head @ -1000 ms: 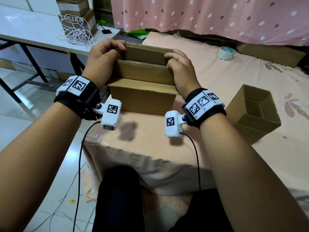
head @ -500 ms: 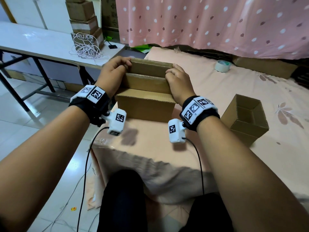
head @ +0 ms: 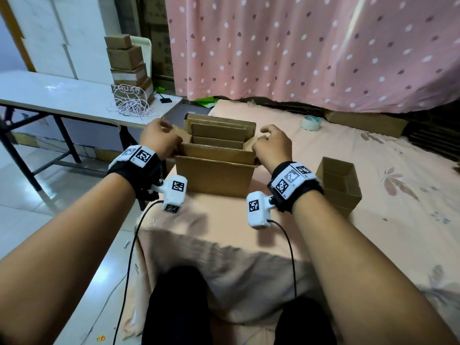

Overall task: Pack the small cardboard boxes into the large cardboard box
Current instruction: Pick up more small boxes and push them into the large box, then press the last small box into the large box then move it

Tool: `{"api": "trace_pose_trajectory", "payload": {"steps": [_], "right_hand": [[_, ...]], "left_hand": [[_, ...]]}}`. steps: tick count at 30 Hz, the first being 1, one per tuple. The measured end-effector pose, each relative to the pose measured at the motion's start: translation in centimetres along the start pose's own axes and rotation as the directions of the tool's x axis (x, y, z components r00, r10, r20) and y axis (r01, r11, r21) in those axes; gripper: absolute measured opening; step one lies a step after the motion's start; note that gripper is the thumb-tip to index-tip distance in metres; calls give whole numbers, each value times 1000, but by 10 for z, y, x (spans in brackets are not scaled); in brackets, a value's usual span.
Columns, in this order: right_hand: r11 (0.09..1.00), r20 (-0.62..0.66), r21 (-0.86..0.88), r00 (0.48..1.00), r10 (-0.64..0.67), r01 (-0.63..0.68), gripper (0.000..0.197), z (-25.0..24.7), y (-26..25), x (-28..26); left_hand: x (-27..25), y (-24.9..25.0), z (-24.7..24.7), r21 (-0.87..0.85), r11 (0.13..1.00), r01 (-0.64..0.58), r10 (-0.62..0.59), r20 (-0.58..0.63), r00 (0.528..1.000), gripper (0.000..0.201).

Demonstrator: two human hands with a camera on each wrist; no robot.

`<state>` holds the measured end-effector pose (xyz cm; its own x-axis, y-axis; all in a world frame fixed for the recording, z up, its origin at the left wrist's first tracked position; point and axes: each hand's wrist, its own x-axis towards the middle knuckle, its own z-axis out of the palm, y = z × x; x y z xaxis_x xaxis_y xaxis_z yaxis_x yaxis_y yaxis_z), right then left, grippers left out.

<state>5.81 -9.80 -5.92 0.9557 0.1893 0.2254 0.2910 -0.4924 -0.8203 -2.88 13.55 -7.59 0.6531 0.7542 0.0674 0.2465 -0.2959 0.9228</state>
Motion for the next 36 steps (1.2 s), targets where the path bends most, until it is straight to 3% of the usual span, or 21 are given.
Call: {"api": "trace_pose_trajectory", "payload": {"steps": [3,6,10,13,17,23,31,36], "right_hand": [[998,-42,-43,998,-47,45,32,-12,2,1],[989,-80,-121,993,-91,81,31,-26,5,2],[978,-88,-207,994,-60,41,26,-52,13,3],[968,-58,-247,997,-57,41,23,-65,23,1],[965,-94,-254,992,-84,58,26,-85,33,0],[961,-172,-275,982,-73,24,23,-123,44,12],[957,-191,-267,979,67,-117,22,-158,87,-7],[955,-124,-228,979,163,-189,27,-161,115,-18]], "left_hand": [[-5,3,8,1,999,-41,41,20,999,43],[-18,13,19,-14,997,-77,78,51,996,51],[-29,28,35,4,995,-101,100,63,993,41],[-30,36,42,76,989,-129,122,81,989,34],[-38,56,46,288,923,-256,270,-10,963,52],[-79,100,74,241,837,-491,492,62,868,40],[-135,108,147,151,733,-663,625,236,744,24],[-169,89,181,101,534,-840,767,361,531,19]]}}
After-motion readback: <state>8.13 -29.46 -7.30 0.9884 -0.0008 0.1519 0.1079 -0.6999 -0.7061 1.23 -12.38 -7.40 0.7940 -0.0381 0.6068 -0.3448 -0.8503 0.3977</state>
